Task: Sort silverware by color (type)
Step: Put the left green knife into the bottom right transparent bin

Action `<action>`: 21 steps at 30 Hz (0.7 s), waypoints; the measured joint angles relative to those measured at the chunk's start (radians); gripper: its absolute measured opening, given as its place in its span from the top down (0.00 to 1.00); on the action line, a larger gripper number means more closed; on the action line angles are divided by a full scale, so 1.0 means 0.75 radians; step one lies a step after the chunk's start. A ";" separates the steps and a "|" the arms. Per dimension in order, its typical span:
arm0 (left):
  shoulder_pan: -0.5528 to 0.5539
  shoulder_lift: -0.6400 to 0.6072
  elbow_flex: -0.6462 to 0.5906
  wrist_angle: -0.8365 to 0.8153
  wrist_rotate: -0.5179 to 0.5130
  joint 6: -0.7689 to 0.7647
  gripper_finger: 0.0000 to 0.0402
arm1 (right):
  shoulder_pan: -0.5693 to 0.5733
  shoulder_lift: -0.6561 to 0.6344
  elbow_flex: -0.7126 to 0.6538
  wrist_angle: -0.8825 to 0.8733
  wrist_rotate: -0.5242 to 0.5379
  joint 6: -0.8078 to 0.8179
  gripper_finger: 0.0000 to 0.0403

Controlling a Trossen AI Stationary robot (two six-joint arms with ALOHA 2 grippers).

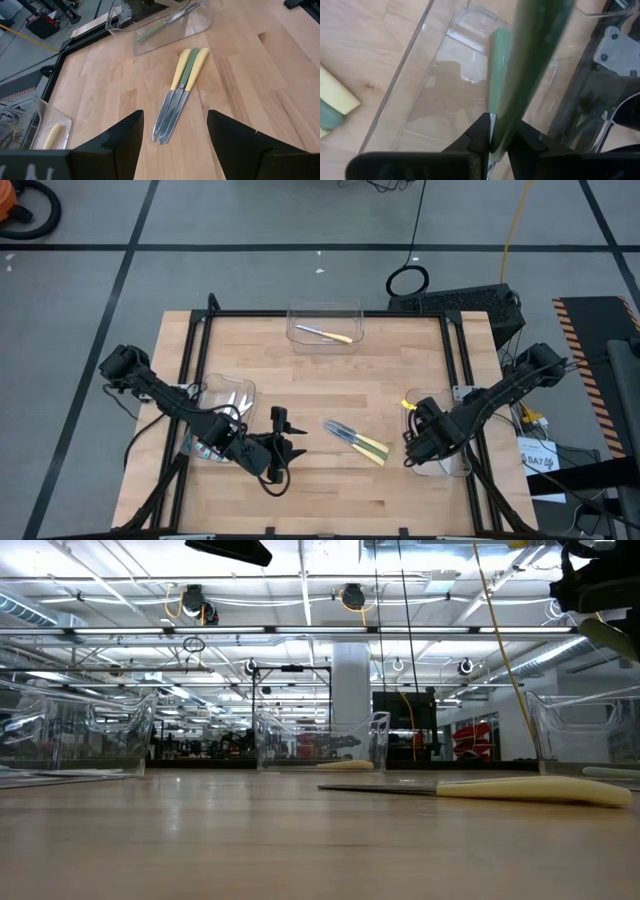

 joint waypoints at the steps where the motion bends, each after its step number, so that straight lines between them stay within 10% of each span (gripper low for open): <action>1: 0.000 0.000 0.000 -0.001 0.000 -0.002 0.43 | 0.000 0.003 0.000 0.000 -0.001 0.010 0.88; 21: 0.006 0.023 0.001 -0.070 0.010 -0.083 0.43 | 0.124 0.002 0.001 -0.005 0.175 0.122 0.88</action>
